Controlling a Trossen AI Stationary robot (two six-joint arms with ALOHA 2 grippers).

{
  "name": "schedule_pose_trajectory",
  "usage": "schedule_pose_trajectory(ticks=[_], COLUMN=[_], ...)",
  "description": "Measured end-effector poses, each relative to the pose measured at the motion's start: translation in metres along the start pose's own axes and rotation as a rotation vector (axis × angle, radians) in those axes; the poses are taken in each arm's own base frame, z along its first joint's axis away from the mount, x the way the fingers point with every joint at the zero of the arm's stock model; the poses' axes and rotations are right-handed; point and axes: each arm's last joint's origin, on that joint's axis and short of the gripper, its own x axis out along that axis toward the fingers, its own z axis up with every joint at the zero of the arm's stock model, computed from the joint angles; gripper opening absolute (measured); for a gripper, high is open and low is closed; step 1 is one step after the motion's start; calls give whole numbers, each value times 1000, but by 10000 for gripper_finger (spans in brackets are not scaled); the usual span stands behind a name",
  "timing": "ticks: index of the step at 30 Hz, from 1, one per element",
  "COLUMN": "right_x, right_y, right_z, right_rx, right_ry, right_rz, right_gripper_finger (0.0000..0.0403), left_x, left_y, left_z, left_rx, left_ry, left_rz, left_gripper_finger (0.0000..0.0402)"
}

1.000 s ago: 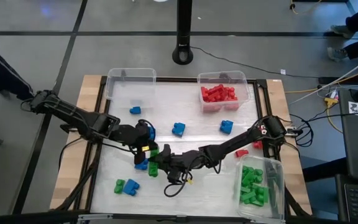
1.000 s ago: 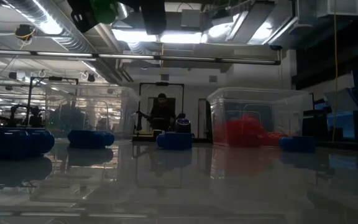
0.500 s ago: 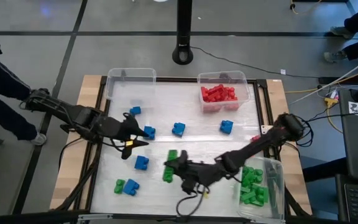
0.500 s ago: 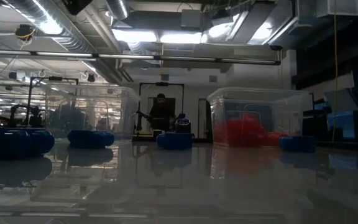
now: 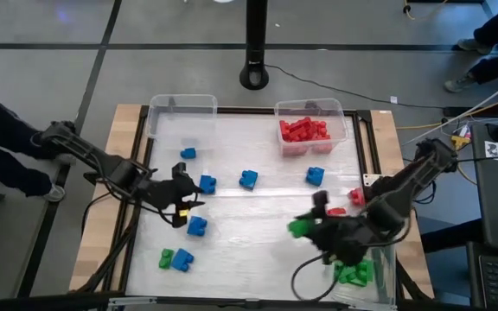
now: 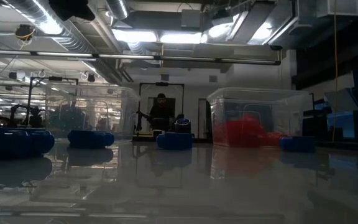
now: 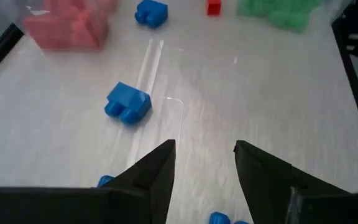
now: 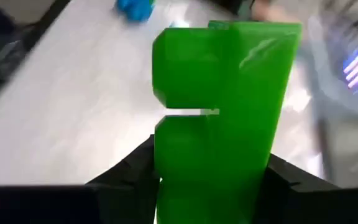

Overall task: Sort blocks
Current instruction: Put the green game piece into the bottom right transparent bin

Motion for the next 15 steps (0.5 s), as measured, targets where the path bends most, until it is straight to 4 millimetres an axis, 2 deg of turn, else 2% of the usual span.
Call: schedule_pose_trajectory(ticks=[6,15], right_x=[-33,-65], right_y=[12,45], right_z=[-28,-54], right_rx=[271,521], right_ry=[201,407], right_rz=[142,180], right_gripper_finger=[171,173], left_x=[11,24], left_y=[-8,-14], left_z=[-4,-8], left_rx=[41,84], left_ry=[41,83], left_rz=[11,30], left_gripper_finger=[157,157])
